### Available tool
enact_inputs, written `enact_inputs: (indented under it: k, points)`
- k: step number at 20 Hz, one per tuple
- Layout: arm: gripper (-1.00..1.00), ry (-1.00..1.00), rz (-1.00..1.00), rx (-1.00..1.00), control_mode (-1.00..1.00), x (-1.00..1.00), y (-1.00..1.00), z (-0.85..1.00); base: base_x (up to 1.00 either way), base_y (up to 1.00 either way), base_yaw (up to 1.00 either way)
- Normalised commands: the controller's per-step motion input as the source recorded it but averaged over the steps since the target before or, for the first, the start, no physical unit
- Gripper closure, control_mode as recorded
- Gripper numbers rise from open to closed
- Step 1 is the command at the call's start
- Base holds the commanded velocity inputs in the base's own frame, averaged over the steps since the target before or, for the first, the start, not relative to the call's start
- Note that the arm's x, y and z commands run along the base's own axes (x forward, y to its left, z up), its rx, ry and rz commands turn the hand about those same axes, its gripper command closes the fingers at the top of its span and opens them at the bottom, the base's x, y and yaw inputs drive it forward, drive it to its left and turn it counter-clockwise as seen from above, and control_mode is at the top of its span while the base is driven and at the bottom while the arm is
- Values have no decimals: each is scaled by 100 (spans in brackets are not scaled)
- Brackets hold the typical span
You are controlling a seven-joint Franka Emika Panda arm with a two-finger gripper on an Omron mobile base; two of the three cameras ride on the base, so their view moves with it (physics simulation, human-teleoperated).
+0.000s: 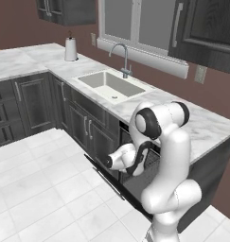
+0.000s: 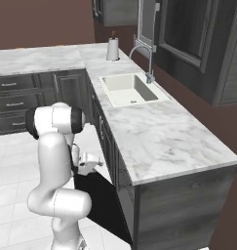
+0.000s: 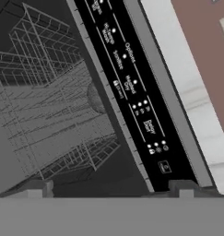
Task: Open the dishwasher door and pull out the top rack.
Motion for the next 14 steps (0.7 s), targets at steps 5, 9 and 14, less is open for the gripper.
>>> enact_inputs:
  k: [5,9,14]
  points:
    - [-100,0,1,-1,-100,36,-14,0,0,0,0]
    - [-100,0,1,0,-100,41,-17,-7,0,0,0]
    - [-100,0,3,-1,-100,37,-11,-25,0,0,0]
